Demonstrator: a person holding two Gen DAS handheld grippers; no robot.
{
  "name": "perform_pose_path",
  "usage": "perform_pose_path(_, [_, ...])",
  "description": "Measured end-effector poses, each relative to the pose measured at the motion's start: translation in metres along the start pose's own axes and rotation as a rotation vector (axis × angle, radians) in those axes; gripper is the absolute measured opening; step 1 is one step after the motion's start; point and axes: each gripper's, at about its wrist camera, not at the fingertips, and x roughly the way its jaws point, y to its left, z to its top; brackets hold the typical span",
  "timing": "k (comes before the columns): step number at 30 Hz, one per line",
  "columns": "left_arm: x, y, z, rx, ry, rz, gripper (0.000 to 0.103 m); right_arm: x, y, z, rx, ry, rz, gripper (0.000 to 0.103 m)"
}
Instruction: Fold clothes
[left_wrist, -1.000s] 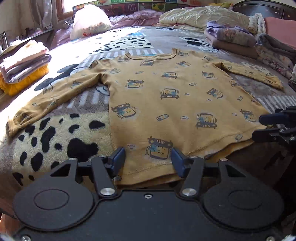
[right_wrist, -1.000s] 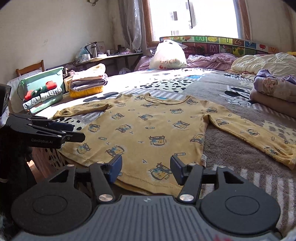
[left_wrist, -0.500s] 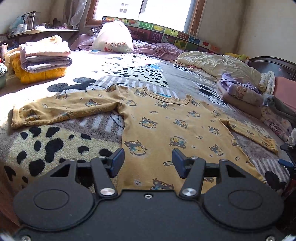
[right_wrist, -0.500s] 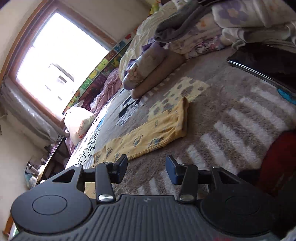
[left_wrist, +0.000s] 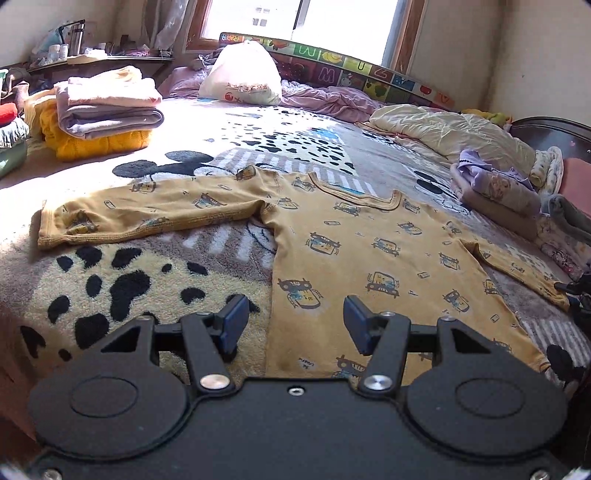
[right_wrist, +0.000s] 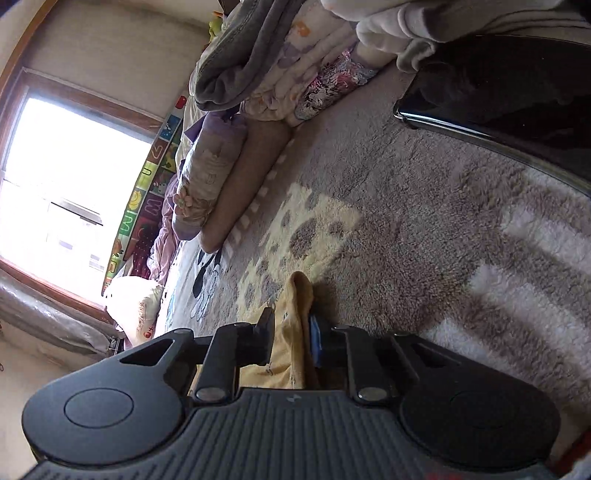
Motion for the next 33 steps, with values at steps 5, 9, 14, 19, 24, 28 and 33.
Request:
perform_pose_path(5, [-0.008, 0.005, 0.015, -0.034, -0.035, -0.015, 0.056, 0.003, -0.014, 0.003, 0.107, -0.007, 0.104, 0.008])
perform_pose_path(9, [0.004, 0.012, 0.024, -0.068, -0.072, -0.031, 0.056, -0.003, -0.008, -0.001, 0.083, -0.033, 0.244, 0.009])
perform_pose_path(14, [0.031, 0.034, 0.04, -0.151, -0.078, -0.071, 0.056, -0.002, 0.016, -0.001, 0.065, -0.015, 0.33, 0.009])
perform_pose_path(19, [0.05, 0.06, 0.069, -0.184, -0.146, -0.133, 0.056, 0.0, 0.059, 0.001, 0.027, 0.022, 0.408, 0.009])
perform_pose_path(24, [0.065, 0.098, 0.061, -0.335, -0.113, -0.151, 0.056, 0.001, 0.155, -0.01, -0.204, 0.071, 0.504, 0.009])
perform_pose_path(28, [0.067, 0.116, 0.061, -0.449, -0.094, -0.174, 0.056, 0.012, 0.22, -0.042, -0.415, 0.132, 0.519, 0.009])
perform_pose_path(33, [0.056, 0.125, 0.061, -0.485, -0.096, -0.228, 0.056, 0.023, 0.263, -0.107, -0.583, 0.225, 0.528, 0.009])
